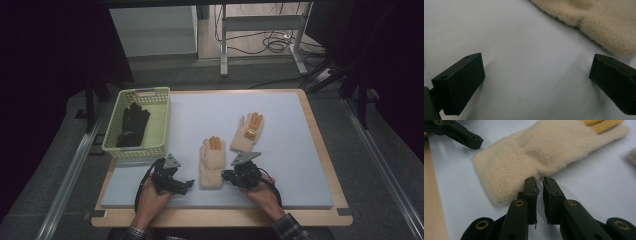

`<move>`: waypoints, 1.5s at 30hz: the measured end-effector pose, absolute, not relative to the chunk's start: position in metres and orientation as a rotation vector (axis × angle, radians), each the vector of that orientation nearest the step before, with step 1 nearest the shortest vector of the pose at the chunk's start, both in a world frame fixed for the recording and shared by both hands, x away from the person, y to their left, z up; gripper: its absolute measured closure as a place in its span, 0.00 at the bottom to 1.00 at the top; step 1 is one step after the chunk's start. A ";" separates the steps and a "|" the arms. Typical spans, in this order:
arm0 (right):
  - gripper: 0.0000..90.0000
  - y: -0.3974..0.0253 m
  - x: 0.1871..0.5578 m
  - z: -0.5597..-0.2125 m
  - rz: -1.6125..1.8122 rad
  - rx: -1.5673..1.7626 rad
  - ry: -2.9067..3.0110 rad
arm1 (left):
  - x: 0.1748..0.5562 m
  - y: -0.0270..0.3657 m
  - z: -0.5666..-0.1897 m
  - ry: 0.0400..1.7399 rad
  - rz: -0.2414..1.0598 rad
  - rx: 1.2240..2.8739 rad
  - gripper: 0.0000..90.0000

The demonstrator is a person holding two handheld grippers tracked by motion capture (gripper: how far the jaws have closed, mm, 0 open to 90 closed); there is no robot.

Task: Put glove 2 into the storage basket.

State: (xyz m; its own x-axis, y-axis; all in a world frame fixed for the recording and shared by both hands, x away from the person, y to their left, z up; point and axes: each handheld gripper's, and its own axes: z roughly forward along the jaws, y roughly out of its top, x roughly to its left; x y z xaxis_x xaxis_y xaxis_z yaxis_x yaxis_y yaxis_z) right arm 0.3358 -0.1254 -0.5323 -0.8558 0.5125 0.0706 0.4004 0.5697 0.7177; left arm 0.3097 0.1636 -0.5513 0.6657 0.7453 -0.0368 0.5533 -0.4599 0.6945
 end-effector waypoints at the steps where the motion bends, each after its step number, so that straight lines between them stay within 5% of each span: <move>1: 0.87 -0.126 0.336 -0.532 1.154 0.773 2.654 | 0.310 0.164 -0.551 0.998 0.356 2.185 0.00; 26: 0.61 -0.188 0.398 -0.500 1.087 0.999 2.389 | 0.310 0.164 -0.551 0.998 0.356 2.185 0.00; 45: 0.37 -0.178 0.463 -0.511 0.980 1.044 2.328 | 0.310 0.164 -0.551 0.997 0.355 2.187 0.00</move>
